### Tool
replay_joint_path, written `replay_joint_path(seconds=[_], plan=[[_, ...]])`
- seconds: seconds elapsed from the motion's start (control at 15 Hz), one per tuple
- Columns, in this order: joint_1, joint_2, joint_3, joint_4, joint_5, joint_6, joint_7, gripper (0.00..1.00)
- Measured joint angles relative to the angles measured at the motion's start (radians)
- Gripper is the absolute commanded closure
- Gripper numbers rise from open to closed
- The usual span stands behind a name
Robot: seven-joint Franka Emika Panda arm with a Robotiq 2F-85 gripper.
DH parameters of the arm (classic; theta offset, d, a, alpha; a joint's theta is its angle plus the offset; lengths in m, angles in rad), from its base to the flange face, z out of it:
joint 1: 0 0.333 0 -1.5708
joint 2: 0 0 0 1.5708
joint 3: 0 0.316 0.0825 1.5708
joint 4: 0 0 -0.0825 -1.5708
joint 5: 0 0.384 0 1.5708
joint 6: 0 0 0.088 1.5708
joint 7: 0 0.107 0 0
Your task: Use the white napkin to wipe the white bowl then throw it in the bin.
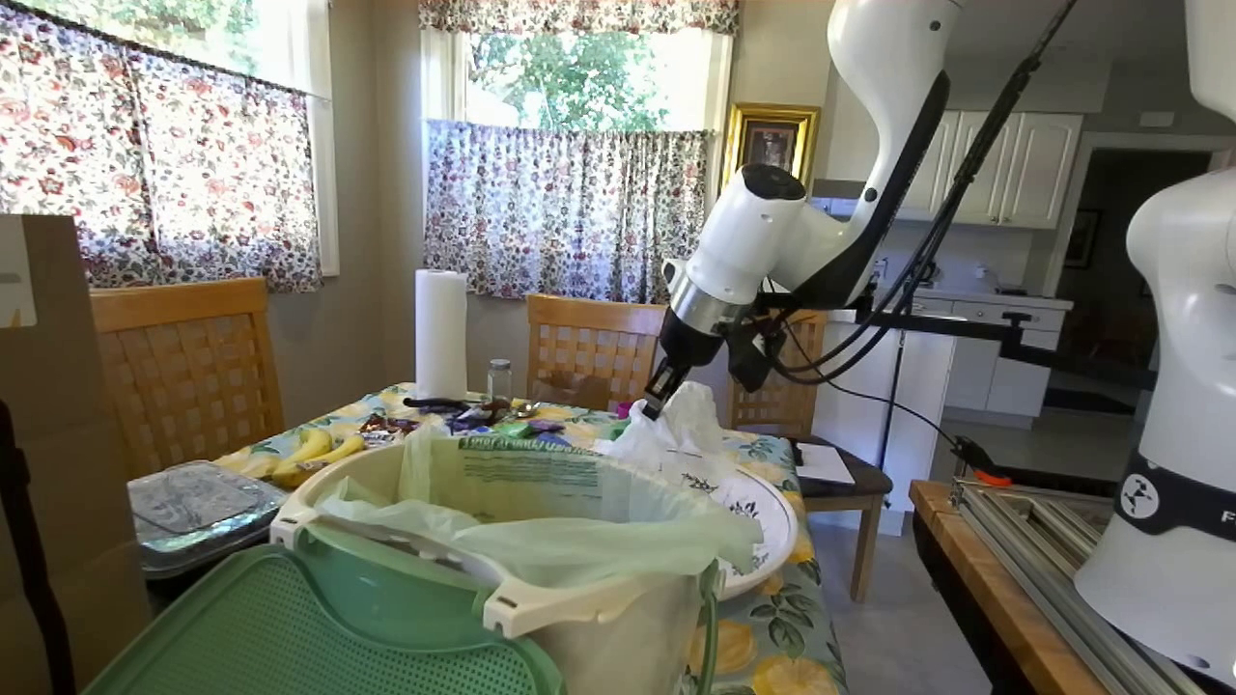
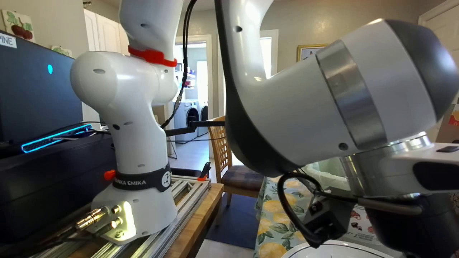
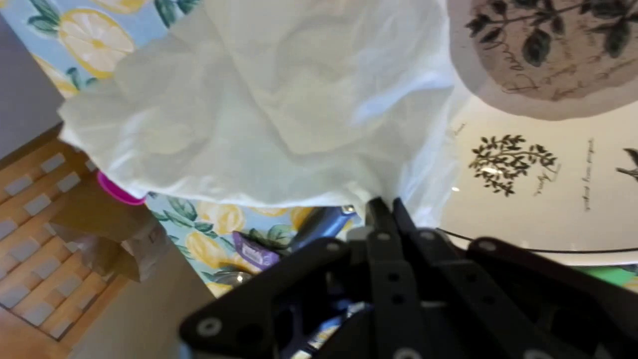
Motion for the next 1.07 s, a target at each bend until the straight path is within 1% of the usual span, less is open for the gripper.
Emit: replay_joint_path(seconds=[0.2, 0.33, 0.4, 0.47, 0.53, 0.67, 0.87, 1.07], plan=[[0.000, 0.006, 0.011, -0.018, 0.031, 0.110, -0.030, 1.00], [-0.002, 0.028, 0.014, -0.029, 0.033, 0.198, -0.032, 1.00], [-0.034, 0.040, 0.048, -0.040, 0.070, 0.228, -0.067, 1.00], [-0.060, 0.058, 0.074, -0.048, 0.078, 0.266, -0.084, 1.00], [-0.068, 0.083, 0.074, -0.050, 0.066, 0.310, -0.079, 1.00], [-0.083, 0.138, 0.074, -0.048, 0.027, 0.386, -0.057, 1.00], [-0.089, 0.209, 0.059, -0.031, -0.087, 0.465, 0.036, 1.00], [-0.065, 0.246, 0.010, 0.007, -0.209, 0.507, 0.152, 1.00]])
